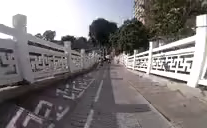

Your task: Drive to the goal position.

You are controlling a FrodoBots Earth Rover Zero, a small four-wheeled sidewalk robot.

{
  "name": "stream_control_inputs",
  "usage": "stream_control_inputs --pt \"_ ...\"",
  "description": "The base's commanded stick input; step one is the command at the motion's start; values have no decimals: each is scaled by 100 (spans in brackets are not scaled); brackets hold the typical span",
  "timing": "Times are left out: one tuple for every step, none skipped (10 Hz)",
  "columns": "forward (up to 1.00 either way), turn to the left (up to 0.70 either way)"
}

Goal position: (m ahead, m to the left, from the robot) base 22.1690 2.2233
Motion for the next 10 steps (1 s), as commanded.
stream_control_inputs --pt "58 0" --pt "70 0" --pt "70 0" --pt "70 0" --pt "70 0" --pt "70 0" --pt "70 0" --pt "70 0" --pt "70 0" --pt "70 0"
